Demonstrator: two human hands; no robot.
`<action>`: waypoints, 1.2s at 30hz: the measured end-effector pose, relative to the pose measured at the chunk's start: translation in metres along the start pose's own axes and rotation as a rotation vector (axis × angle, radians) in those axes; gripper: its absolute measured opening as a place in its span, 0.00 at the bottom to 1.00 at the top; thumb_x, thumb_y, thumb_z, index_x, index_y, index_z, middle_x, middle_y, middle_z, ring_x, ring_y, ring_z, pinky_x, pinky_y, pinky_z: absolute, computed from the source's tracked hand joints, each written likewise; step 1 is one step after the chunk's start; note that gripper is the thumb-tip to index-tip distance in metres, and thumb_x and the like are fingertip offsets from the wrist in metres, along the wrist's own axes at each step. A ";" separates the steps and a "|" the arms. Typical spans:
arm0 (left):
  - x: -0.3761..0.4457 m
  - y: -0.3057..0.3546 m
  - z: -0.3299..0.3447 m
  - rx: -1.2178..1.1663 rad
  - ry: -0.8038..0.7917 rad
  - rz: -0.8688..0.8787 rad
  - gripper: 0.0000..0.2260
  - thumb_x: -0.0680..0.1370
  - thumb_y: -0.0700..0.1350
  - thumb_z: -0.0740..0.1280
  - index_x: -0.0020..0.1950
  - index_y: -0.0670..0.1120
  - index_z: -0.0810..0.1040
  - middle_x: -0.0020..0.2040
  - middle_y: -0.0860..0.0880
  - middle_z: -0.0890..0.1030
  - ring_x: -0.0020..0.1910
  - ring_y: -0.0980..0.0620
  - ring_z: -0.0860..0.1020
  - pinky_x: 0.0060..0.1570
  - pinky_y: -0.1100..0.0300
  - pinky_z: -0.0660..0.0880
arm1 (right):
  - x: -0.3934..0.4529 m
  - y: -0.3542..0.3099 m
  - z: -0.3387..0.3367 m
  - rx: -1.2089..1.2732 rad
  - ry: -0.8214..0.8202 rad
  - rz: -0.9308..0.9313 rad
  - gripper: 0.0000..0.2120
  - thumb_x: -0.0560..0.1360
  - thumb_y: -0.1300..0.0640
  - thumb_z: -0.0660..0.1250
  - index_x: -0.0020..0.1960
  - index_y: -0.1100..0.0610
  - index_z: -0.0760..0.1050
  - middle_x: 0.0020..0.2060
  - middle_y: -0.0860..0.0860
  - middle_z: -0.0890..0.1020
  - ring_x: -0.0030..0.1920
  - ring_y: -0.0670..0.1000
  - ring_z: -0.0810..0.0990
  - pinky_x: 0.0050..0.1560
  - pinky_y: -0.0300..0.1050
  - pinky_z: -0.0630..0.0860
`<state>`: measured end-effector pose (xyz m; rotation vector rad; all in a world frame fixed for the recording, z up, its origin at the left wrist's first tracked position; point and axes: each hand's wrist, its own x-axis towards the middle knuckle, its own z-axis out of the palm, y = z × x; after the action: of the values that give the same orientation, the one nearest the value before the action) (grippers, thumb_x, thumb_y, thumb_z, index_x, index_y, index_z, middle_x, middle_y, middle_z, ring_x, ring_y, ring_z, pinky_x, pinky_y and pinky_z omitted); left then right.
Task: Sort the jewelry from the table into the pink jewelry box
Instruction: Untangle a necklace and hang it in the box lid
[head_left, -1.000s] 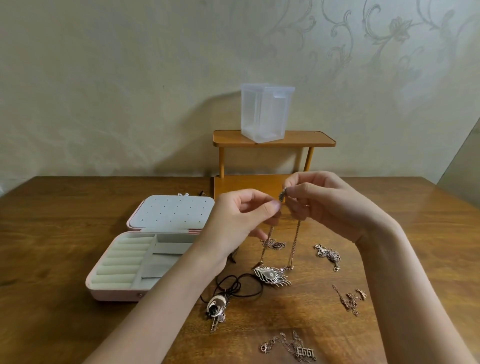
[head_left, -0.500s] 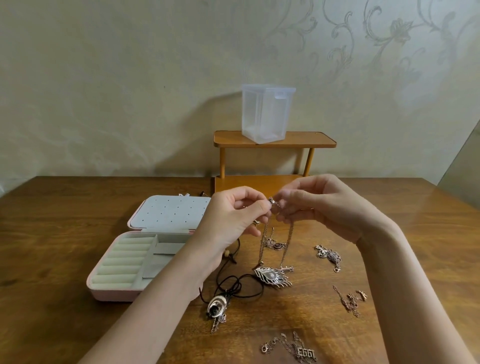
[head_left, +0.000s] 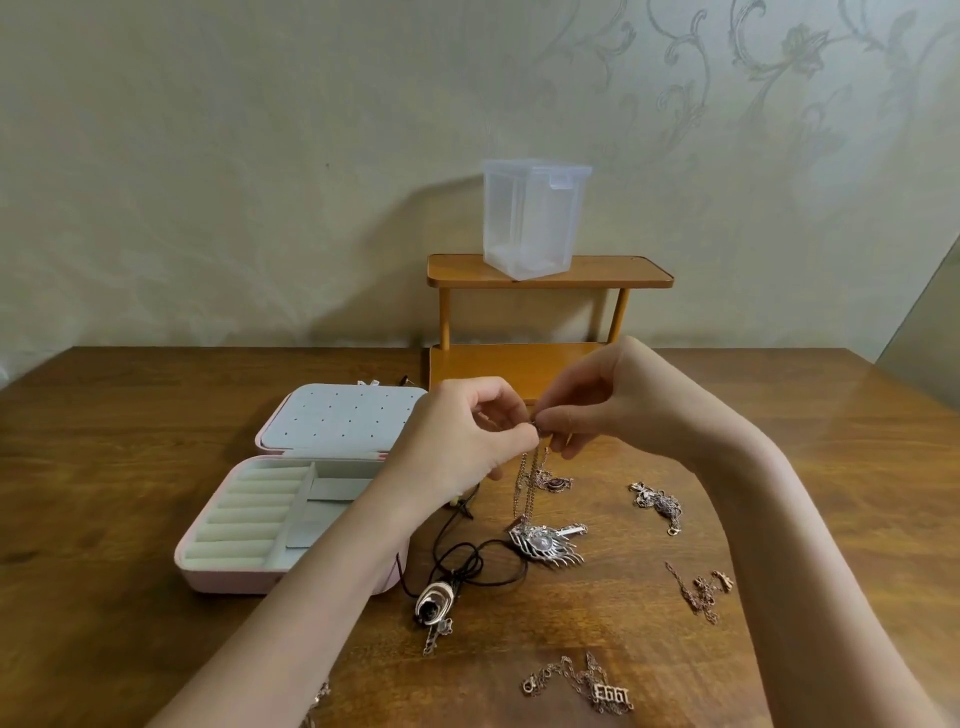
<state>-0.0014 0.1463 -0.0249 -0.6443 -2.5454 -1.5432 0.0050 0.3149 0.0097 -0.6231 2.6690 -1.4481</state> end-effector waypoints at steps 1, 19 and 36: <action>0.000 0.000 0.000 -0.003 -0.009 -0.007 0.02 0.71 0.42 0.70 0.39 0.48 0.79 0.35 0.52 0.79 0.34 0.51 0.79 0.33 0.57 0.78 | 0.000 0.000 0.000 -0.010 0.001 -0.002 0.03 0.70 0.64 0.71 0.43 0.63 0.82 0.33 0.58 0.84 0.33 0.52 0.83 0.37 0.40 0.81; 0.001 -0.004 0.006 0.020 0.023 -0.057 0.03 0.73 0.45 0.67 0.40 0.46 0.77 0.34 0.50 0.76 0.33 0.54 0.75 0.31 0.60 0.74 | 0.007 0.003 0.011 -0.212 0.012 -0.005 0.02 0.71 0.63 0.70 0.40 0.62 0.78 0.26 0.48 0.78 0.24 0.42 0.76 0.27 0.33 0.73; 0.001 -0.015 0.000 -0.194 -0.179 -0.299 0.03 0.75 0.40 0.64 0.43 0.45 0.77 0.34 0.49 0.75 0.32 0.56 0.70 0.23 0.68 0.64 | 0.011 0.012 0.022 -0.139 -0.041 -0.005 0.02 0.70 0.67 0.69 0.38 0.64 0.77 0.23 0.45 0.74 0.22 0.40 0.70 0.24 0.30 0.66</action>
<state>-0.0081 0.1404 -0.0367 -0.4542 -2.7480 -1.9285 -0.0043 0.2994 -0.0109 -0.6611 2.7554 -1.2437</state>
